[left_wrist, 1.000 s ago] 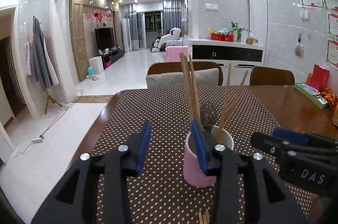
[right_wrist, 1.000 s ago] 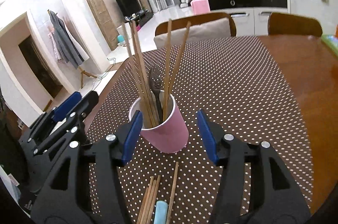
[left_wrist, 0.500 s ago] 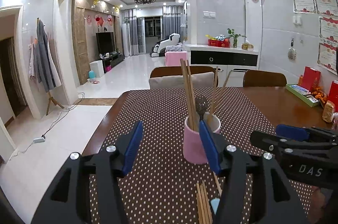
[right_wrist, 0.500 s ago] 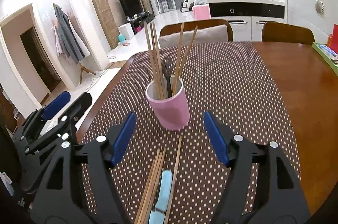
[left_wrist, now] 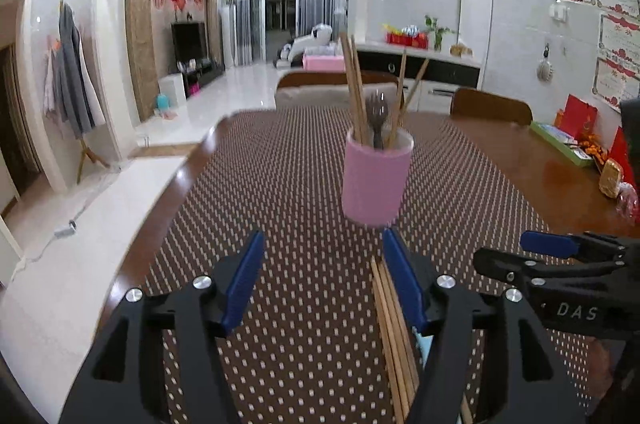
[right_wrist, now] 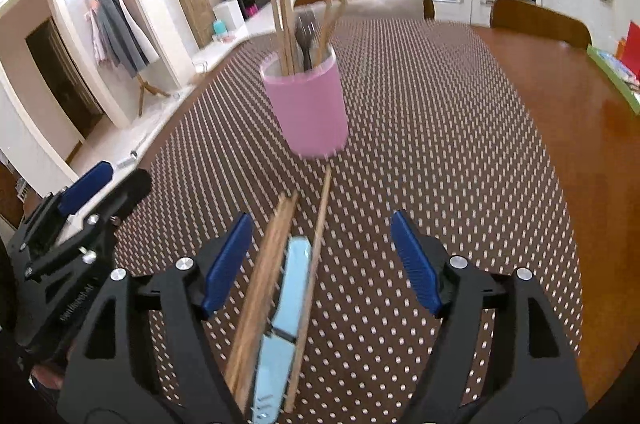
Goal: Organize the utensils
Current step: 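Move both tools back over the remaining chopsticks and light blue knife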
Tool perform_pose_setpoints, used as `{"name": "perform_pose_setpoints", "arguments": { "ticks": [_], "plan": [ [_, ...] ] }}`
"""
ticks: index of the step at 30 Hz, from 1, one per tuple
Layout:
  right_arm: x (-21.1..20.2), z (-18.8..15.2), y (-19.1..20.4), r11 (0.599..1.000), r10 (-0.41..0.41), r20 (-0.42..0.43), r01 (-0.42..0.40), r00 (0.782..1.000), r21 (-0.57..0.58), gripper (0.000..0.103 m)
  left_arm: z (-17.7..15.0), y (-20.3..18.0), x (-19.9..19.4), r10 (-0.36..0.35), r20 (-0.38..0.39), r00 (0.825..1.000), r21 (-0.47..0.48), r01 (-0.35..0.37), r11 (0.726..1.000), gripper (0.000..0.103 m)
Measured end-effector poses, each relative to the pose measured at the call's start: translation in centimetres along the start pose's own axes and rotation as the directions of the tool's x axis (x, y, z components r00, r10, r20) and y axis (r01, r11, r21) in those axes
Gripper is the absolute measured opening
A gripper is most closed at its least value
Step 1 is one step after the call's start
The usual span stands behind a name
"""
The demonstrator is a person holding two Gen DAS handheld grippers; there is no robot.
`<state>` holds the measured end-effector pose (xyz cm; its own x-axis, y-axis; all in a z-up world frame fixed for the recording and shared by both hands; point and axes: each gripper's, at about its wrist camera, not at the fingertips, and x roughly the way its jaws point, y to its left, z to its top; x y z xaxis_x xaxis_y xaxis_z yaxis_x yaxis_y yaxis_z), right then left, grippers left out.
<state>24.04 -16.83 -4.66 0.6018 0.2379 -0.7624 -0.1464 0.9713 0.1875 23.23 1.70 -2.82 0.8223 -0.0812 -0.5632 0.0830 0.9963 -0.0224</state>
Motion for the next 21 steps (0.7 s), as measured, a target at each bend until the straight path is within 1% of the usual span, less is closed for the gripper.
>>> {"name": "perform_pose_setpoints", "arguments": {
  "ticks": [3, 6, 10, 13, 16, 18, 21],
  "plan": [
    [1.3, -1.2, -0.4, 1.000, -0.008, -0.043, 0.008, 0.999, 0.003, 0.072, -1.6, 0.5, 0.3, -0.001, -0.022, 1.000, 0.004, 0.001, 1.000, 0.063],
    [2.7, -2.4, -0.5, 1.000, -0.015, -0.080, 0.014, 0.997, -0.013, 0.072, -3.1, 0.9, 0.6, 0.001, -0.039, 0.999, 0.008, 0.000, 1.000, 0.069],
    [4.5, -3.8, -0.3, 1.000, -0.017, -0.117, 0.014, 0.993, -0.026, 0.072, -4.8, 1.0, 1.3, -0.010, -0.087, 0.996, 0.008, 0.011, 1.000, 0.069],
    [5.5, -4.5, -0.3, 0.999, -0.020, -0.129, 0.016, 0.991, -0.031, 0.072, -5.8, 1.0, 2.0, -0.007, -0.115, 0.993, 0.011, 0.008, 1.000, 0.070],
    [6.2, -4.8, -0.2, 0.999, -0.035, -0.135, 0.030, 0.990, -0.040, 0.072, -6.5, 1.2, 2.9, -0.023, -0.153, 0.988, 0.017, 0.026, 1.000, 0.070],
    [6.4, -5.0, -0.3, 0.999, -0.042, -0.117, 0.038, 0.992, -0.035, 0.072, -6.8, 1.3, 3.4, -0.030, -0.164, 0.986, 0.007, 0.032, 0.999, 0.070],
    [6.9, -4.7, -0.2, 0.998, -0.055, -0.112, 0.052, 0.992, -0.031, 0.072, -7.0, 1.3, 4.2, -0.056, -0.185, 0.981, -0.007, 0.056, 0.998, 0.070]
  ]
}}
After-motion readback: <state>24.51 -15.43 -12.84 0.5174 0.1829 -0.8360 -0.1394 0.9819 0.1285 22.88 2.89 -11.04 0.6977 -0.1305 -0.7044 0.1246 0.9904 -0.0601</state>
